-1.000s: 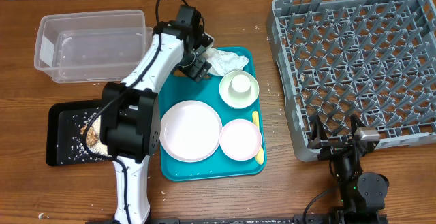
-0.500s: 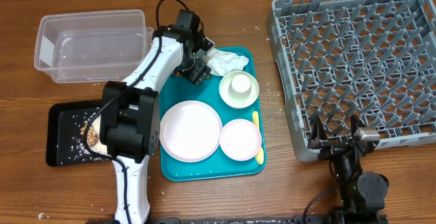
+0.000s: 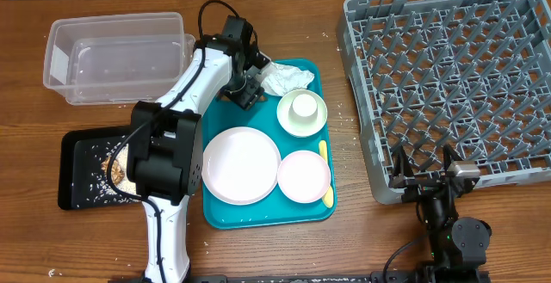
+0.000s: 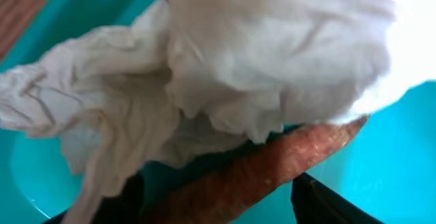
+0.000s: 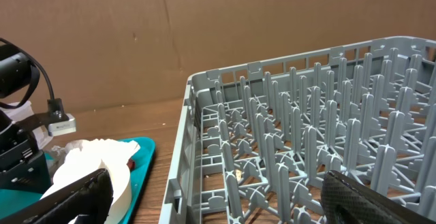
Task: Sort waste into correct bins and load items into the dishwasher
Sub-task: 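Lower the left gripper, pinch the carrot and lift it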
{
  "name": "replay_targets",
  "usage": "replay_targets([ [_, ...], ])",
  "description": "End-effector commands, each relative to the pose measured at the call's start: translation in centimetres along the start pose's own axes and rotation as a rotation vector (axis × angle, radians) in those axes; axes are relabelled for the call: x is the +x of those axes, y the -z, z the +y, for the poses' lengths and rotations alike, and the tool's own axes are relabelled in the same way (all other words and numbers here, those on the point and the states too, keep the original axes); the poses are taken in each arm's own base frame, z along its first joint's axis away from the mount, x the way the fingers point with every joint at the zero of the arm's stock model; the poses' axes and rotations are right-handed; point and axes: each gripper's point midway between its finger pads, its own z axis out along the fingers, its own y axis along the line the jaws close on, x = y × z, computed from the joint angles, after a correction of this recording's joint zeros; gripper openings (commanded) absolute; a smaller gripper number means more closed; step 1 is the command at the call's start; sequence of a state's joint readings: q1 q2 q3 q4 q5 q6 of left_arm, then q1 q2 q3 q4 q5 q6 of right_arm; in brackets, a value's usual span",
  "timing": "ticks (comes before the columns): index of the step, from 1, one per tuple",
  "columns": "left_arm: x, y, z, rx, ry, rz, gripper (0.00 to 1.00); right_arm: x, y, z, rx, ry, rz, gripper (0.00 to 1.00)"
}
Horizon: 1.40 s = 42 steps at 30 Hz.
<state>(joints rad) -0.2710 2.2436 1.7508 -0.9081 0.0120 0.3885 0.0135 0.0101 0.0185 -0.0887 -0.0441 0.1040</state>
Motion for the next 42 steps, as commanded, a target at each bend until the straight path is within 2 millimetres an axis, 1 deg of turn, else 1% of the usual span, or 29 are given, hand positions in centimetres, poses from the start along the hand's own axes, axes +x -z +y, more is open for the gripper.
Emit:
replay_targets([
  [1, 1.3, -1.2, -0.8, 0.035, -0.014, 0.047, 0.70, 0.1, 0.0, -0.3, 0.012, 0.000, -0.007, 1.00],
  [10, 3.9, -0.8, -1.7, 0.073, -0.013, 0.156, 0.69, 0.1, 0.0, -0.3, 0.012, 0.000, -0.007, 1.00],
  [17, 4.3, -0.8, -1.8, 0.079, -0.012, 0.171, 0.56, 0.1, 0.0, -0.3, 0.012, 0.000, -0.007, 1.00],
  [22, 4.1, -0.7, -1.8, 0.076, 0.017, 0.168, 0.42, 0.1, 0.0, -0.3, 0.012, 0.000, -0.007, 1.00],
  [23, 4.1, -0.7, -1.8, 0.075, 0.024, 0.167, 0.41, 0.1, 0.0, -0.3, 0.012, 0.000, -0.006, 1.00],
  [25, 4.0, -0.6, -1.8, 0.073, 0.044, 0.166, 0.36, 0.1, 0.0, -0.3, 0.012, 0.000, -0.007, 1.00],
  [27, 3.8, -0.3, -1.8, 0.073, 0.068, 0.162, 0.35, 0.1, 0.0, -0.3, 0.011, 0.000, -0.006, 1.00],
  [31, 2.9, 0.9, -1.5, 0.070, 0.120, 0.147, 0.33, 0.1, 0.0, -0.3, 0.012, 0.000, -0.007, 1.00],
  [36, 1.4, 3.7, -2.0, 0.120, 0.130, 0.120, 0.27, 0.1, 0.0, -0.3, 0.012, 0.000, -0.007, 1.00],
  [38, 1.0, 4.6, -1.9, 0.117, 0.139, 0.114, 0.27, 0.1, 0.0, -0.3, 0.012, 0.000, -0.006, 1.00],
  [39, 0.8, 5.1, -1.8, 0.116, 0.139, 0.108, 0.25, 0.1, 0.0, -0.3, 0.012, 0.000, -0.007, 1.00],
  [42, 0.3, 6.3, -1.7, 0.119, 0.142, 0.096, 0.25, 0.1, 0.0, -0.3, 0.012, 0.000, -0.007, 1.00],
])
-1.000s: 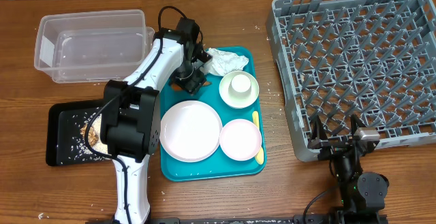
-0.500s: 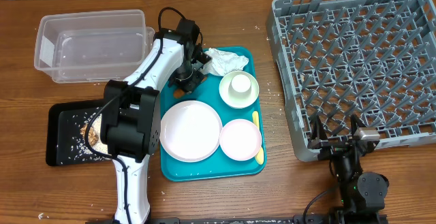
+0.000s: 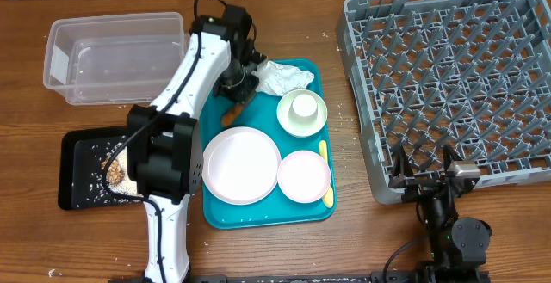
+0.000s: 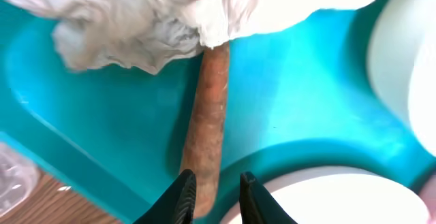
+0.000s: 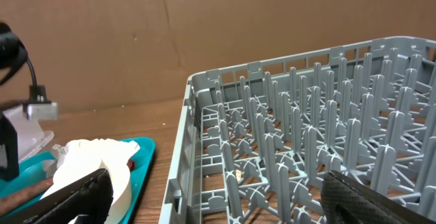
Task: Sort waste into correct bins and load items into the dishwasher
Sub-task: 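Lower the left gripper, pinch the carrot and lift it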
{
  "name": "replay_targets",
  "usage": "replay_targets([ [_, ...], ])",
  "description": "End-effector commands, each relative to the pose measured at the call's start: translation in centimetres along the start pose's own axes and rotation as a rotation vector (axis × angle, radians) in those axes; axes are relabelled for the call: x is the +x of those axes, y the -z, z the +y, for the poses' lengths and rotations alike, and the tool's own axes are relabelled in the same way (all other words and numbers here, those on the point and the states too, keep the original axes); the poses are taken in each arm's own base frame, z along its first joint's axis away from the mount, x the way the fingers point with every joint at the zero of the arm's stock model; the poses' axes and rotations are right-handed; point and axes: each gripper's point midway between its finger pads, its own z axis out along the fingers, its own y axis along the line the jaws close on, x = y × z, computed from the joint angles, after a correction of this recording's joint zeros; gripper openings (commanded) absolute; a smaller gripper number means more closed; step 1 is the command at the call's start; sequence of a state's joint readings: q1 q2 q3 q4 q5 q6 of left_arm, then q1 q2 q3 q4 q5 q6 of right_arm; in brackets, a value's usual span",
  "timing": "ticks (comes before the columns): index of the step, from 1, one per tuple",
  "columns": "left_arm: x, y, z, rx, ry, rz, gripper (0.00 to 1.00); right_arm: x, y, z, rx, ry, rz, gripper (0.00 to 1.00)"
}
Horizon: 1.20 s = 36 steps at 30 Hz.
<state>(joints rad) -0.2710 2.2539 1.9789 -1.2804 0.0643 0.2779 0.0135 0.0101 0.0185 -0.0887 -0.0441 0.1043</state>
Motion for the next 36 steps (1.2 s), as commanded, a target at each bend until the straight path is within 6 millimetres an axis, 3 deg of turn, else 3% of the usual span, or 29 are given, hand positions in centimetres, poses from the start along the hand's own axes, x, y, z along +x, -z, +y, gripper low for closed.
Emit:
replay_targets([
  [1, -1.0, 1.4, -0.3, 0.022, 0.022, -0.036, 0.28, 0.1, 0.0, -0.3, 0.012, 0.001, -0.007, 1.00],
  [3, -1.1, 1.5, -0.3, 0.018, 0.020, -0.039, 0.48, 0.1, 0.0, -0.3, 0.012, 0.001, -0.007, 1.00],
  [5, -1.1, 1.1, 0.3, -0.006, 0.019, -0.035, 0.53, 0.1, 0.0, -0.3, 0.012, 0.001, -0.006, 1.00],
  [9, -0.7, 0.0, 0.3, -0.003, -0.030, -0.023, 0.53, 0.1, 0.0, -0.3, 0.012, 0.001, -0.007, 1.00],
  [13, 0.1, -2.6, 0.2, 0.004, -0.057, 0.001, 0.56, 0.1, 0.0, -0.3, 0.012, 0.001, -0.006, 1.00],
  [17, 1.1, -4.5, 0.0, 0.012, -0.055, 0.024, 0.49, 0.1, 0.0, -0.3, 0.012, 0.001, -0.007, 1.00],
  [28, 0.6, -5.3, 0.2, 0.009, -0.056, 0.004, 0.51, 0.1, 0.0, -0.3, 0.012, 0.001, -0.006, 1.00],
  [36, 0.9, -5.9, 0.1, 0.014, -0.055, 0.021, 0.47, 0.1, 0.0, -0.3, 0.012, 0.001, -0.006, 1.00],
])
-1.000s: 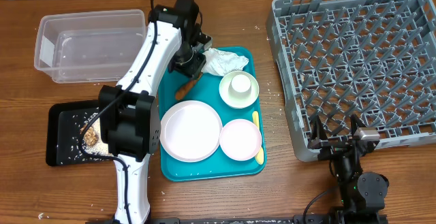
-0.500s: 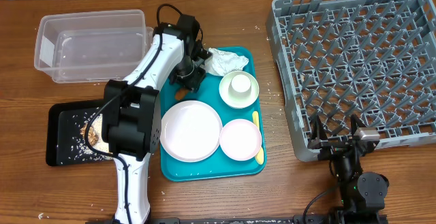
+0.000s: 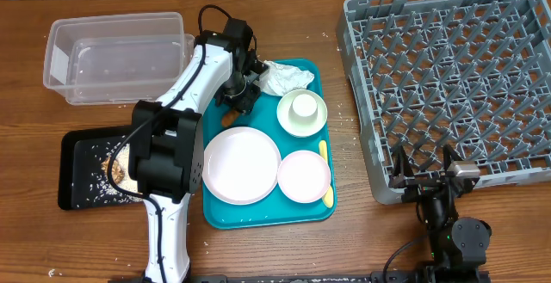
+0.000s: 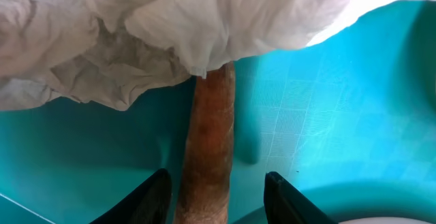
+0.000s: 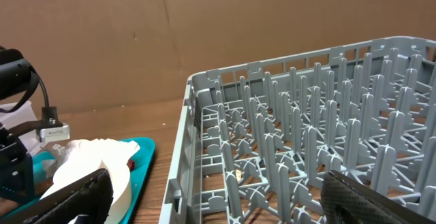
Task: Sort waste into correct bins and load items into the dishwasher
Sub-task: 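Lower the left gripper, pinch the carrot and lift it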
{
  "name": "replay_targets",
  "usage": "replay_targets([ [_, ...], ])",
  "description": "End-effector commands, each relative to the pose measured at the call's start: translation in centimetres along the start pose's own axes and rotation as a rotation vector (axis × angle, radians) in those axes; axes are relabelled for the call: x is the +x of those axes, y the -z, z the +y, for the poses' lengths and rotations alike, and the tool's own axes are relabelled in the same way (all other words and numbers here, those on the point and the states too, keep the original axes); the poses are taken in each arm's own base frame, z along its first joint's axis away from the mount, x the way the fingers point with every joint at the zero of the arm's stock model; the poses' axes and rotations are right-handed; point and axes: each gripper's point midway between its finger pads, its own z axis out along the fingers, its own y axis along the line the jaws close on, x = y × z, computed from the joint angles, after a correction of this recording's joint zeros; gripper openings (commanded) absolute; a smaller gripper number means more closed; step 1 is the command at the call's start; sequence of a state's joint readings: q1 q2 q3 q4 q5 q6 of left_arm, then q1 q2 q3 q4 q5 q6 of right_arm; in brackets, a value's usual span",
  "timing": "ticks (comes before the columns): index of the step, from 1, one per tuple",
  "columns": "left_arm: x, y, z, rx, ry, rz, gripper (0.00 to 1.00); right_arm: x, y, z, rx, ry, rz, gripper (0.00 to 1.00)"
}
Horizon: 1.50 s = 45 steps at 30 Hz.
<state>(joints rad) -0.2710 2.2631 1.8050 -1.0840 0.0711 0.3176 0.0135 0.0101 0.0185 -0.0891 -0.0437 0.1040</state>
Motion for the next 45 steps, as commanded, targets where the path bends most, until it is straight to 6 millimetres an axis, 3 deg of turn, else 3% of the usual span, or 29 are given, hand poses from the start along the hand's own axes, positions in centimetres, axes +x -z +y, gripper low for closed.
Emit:
replay_targets([
  [1, 0.7, -1.2, 0.0, 0.012, -0.014, 0.035, 0.48, 0.1, 0.0, -0.3, 0.011, 0.000, -0.007, 1.00],
  [18, 0.9, -1.5, 0.0, 0.010, -0.014, 0.039, 0.50, 0.1, 0.0, -0.3, 0.011, 0.000, -0.007, 1.00],
  [33, 1.3, -1.4, -0.2, 0.013, 0.033, 0.054, 0.18, 0.1, 0.0, -0.3, 0.011, 0.000, -0.007, 1.00],
  [38, 1.2, 0.1, -0.3, 0.019, 0.053, 0.058, 0.13, 0.1, 0.0, -0.3, 0.011, 0.000, -0.007, 1.00],
  [45, -0.4, 4.8, -0.1, 0.007, 0.076, 0.025, 0.11, 0.1, 0.0, -0.3, 0.011, 0.000, -0.007, 1.00],
])
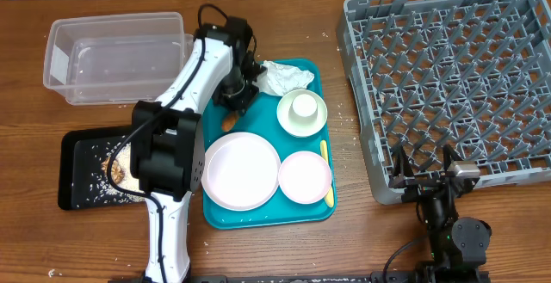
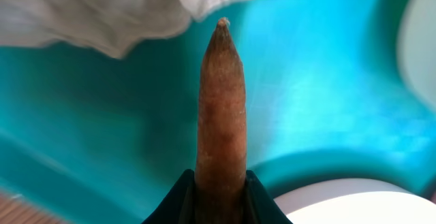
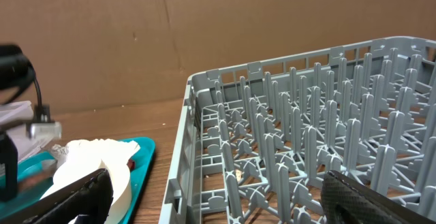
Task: Sort waste into correct bins and load items into the dishwasher
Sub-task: 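Lower the left gripper, pinch the carrot and lift it, then carry the carrot left and release it onto the black tray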
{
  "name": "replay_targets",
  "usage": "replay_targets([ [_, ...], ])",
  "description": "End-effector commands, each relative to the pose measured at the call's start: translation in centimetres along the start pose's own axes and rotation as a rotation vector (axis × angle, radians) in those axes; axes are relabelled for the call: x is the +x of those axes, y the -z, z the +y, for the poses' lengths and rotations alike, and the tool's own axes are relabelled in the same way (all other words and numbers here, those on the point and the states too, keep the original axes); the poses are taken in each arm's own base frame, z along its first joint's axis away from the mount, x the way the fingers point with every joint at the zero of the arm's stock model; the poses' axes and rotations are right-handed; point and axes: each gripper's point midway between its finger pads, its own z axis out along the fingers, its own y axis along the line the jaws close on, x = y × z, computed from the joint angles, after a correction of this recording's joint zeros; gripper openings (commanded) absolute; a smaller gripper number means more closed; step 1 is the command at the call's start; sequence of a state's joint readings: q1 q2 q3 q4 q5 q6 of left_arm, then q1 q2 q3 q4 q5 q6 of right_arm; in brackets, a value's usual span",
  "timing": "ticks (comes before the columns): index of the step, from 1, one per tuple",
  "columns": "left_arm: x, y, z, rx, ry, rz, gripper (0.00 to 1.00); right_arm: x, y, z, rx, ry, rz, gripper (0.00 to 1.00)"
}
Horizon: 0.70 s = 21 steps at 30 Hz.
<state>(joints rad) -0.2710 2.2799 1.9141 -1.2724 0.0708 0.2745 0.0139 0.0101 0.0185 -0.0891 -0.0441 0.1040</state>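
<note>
A brown-orange carrot (image 2: 221, 101) is pinched between the fingers of my left gripper (image 2: 219, 183), which is shut on its near end. Its tip points at a crumpled white napkin (image 2: 102, 13) and lies just clear of it. Below is the teal tray (image 2: 327, 101). From overhead the left gripper (image 1: 234, 94) is at the tray's upper left, with the carrot (image 1: 228, 122) beside the napkin (image 1: 284, 78). My right gripper (image 3: 225, 207) stands open and empty by the grey dish rack (image 3: 306, 149).
The teal tray (image 1: 258, 218) also holds a green bowl with a cup (image 1: 301, 111), a large white plate (image 1: 241, 169), a small plate (image 1: 304, 176) and a yellow utensil (image 1: 325, 171). A clear bin (image 1: 116, 55) and a black tray with scraps (image 1: 82, 171) lie to the left. The rack (image 1: 456, 85) is on the right.
My left gripper was open astride the carrot, whose tip lay under the napkin. Now it is shut on the carrot and the tip shows clear of the napkin. The right arm has not moved.
At first the left wrist was close against the napkin, with the carrot partly under it. Then the gripper was further back, nearly shut at the carrot's near end. After that it was open astride the carrot, and now it grips it. The right arm stayed still.
</note>
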Motion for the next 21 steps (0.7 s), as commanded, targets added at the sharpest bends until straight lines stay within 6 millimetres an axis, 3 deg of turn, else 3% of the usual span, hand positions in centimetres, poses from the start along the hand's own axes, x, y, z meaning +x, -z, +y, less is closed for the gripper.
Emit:
replay_targets([
  [1, -1.9, 3.5, 0.4, -0.021, 0.027, -0.079, 0.11, 0.1, 0.0, -0.3, 0.012, 0.000, -0.007, 1.00],
  [6, -2.8, 6.8, 0.4, -0.034, 0.048, -0.132, 0.11, 0.1, 0.0, -0.3, 0.012, 0.000, -0.007, 1.00],
  [12, -2.2, 10.2, 0.1, -0.039, 0.070, -0.144, 0.11, 0.1, 0.0, -0.3, 0.012, 0.000, -0.007, 1.00],
  [17, -0.4, 11.6, 0.8, -0.101, 0.116, -0.091, 0.09, 0.1, 0.0, -0.3, 0.012, 0.000, -0.007, 1.00],
  [21, -0.2, 11.7, 1.3, -0.125, 0.137, -0.084, 0.09, 0.1, 0.0, -0.3, 0.012, 0.000, -0.007, 1.00],
])
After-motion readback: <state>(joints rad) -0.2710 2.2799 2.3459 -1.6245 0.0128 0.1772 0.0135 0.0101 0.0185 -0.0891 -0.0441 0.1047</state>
